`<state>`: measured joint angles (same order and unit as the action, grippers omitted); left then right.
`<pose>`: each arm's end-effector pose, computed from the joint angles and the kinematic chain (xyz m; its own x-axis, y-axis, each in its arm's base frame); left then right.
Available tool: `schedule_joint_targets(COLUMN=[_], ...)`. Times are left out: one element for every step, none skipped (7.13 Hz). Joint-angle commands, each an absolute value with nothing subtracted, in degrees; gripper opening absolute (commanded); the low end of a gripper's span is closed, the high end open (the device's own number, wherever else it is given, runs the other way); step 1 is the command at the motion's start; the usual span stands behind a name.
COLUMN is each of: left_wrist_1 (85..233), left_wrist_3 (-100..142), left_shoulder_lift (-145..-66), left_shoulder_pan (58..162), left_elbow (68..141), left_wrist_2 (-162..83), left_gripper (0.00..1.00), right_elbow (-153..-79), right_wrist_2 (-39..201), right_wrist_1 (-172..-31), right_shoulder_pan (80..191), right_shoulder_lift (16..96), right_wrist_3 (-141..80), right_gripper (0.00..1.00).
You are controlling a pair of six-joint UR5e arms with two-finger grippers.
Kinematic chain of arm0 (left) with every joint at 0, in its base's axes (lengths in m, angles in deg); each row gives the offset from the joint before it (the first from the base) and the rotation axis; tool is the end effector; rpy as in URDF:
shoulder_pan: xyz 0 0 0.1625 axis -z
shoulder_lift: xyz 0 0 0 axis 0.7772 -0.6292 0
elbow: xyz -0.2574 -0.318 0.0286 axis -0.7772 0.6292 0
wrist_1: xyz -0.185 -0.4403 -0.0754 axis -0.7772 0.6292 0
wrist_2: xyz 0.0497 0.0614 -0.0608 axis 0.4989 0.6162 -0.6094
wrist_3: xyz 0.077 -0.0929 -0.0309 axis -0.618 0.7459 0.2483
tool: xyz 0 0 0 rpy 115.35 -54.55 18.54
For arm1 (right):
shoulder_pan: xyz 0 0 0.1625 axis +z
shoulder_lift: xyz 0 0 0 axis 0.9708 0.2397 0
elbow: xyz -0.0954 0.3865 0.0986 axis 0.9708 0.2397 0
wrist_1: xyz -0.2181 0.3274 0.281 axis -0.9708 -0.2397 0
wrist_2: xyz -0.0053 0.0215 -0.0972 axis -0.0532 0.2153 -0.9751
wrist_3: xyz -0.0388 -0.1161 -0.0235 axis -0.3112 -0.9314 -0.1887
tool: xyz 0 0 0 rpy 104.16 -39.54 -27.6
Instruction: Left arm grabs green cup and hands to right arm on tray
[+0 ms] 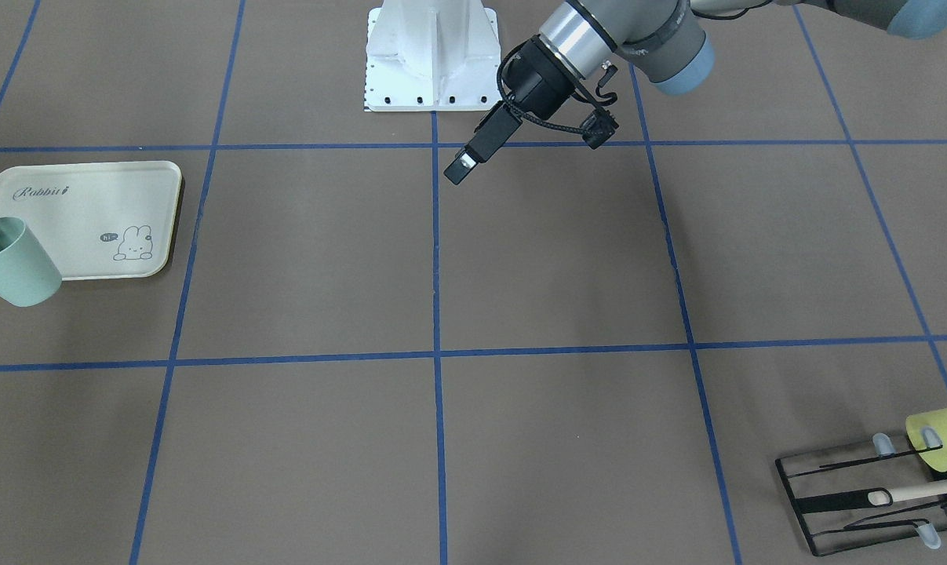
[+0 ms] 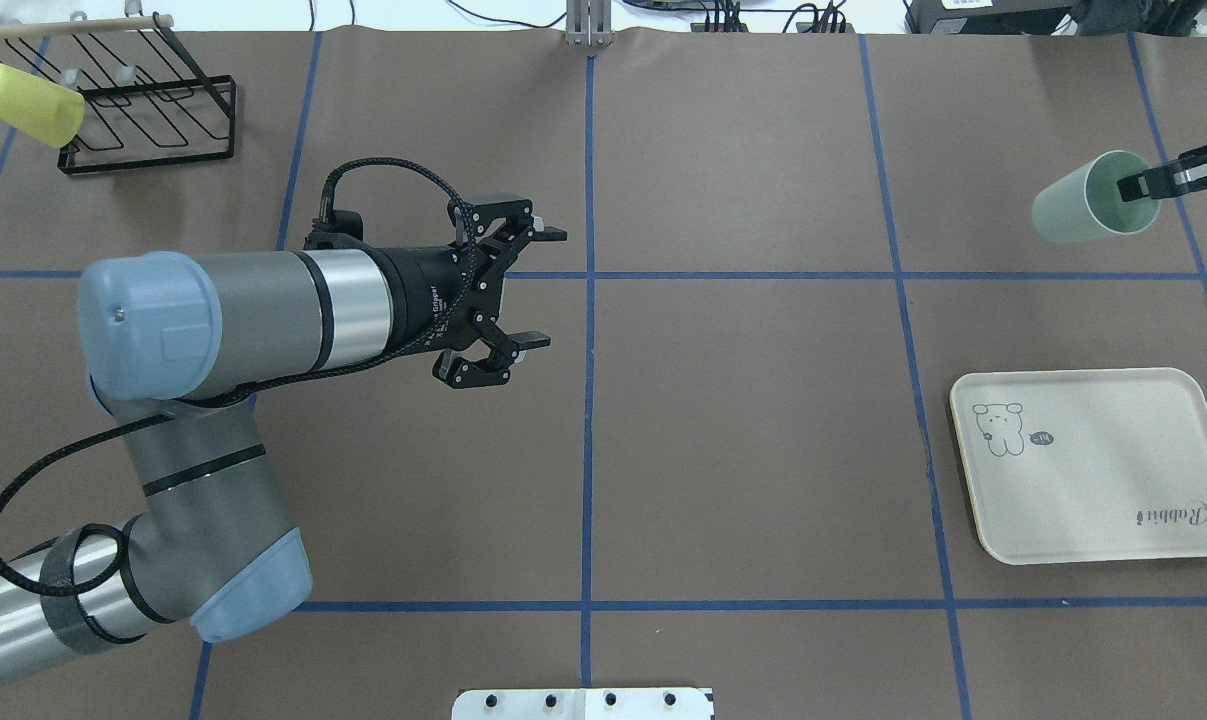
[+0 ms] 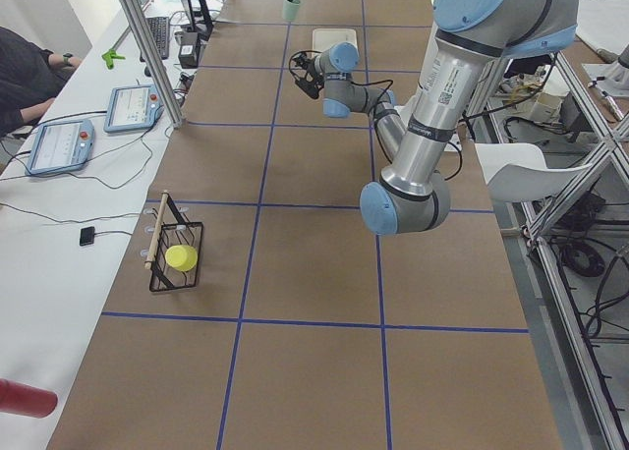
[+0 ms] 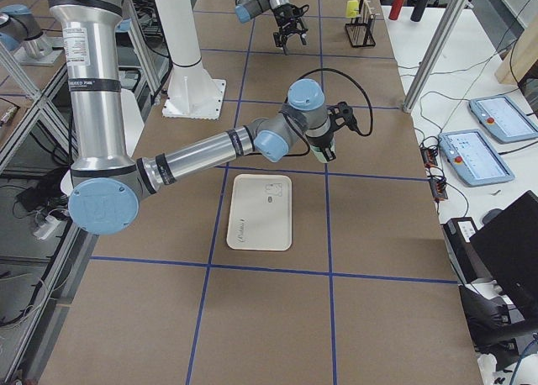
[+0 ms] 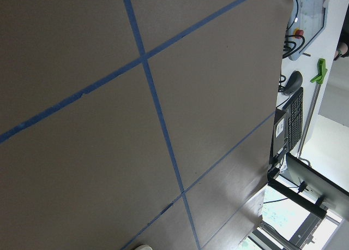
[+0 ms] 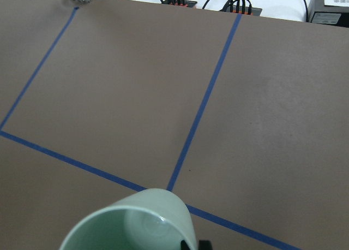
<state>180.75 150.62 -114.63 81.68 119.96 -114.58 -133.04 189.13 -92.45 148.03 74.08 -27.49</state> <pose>0.4914 -0.4304 0.0866 -0.3605 -0.7257 -0.5860 0.2048 0.5513 -0.8088 -0.1320 -0.5705 0.3995 0.6208 -0.3933 0.6782 0.0159 0.8712 0.4906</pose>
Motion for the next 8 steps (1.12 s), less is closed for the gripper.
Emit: schedule_joint_targets(left_wrist_1=[180.76, 180.67, 180.06, 178.57, 176.64, 172.62, 168.41, 165.58], left_wrist_3=[149.93, 148.53, 144.51, 141.16, 137.65, 131.09, 124.93, 119.65], left_shoulder_lift=[-114.31, -114.22, -114.30, -114.31, -114.31, -114.57, -114.83, -114.83], left_shoulder_pan=[81.68, 81.68, 81.77, 81.77, 81.94, 81.94, 82.03, 82.99], left_elbow=[120.03, 119.94, 119.68, 119.59, 119.59, 120.11, 120.90, 121.00], left_wrist_2=[-114.58, -114.58, -114.67, -114.75, -114.75, -114.84, -114.93, -115.10], left_gripper=[1.00, 1.00, 1.00, 1.00, 1.00, 1.00, 1.00, 1.00], right_elbow=[-135.36, -135.36, -135.01, -134.83, -134.83, -134.74, -134.66, -134.13], right_wrist_2=[188.99, 189.17, 189.52, 189.53, 189.53, 189.44, 189.35, 188.83], right_wrist_1=[-100.41, -100.42, -100.68, -101.64, -101.91, -102.78, -103.40, -104.36], right_shoulder_pan=[147.24, 146.71, 145.40, 143.30, 141.71, 140.22, 139.25, 138.45], right_shoulder_lift=[80.88, 84.49, 85.31, 85.49, 85.41, 85.41, 85.49, 85.50], right_wrist_3=[-38.58, -41.48, -41.68, -41.69, -41.69, -41.69, -41.69, -41.69], right_gripper=[0.00, 0.00, 0.00, 0.00, 0.00, 0.00, 0.00, 0.00])
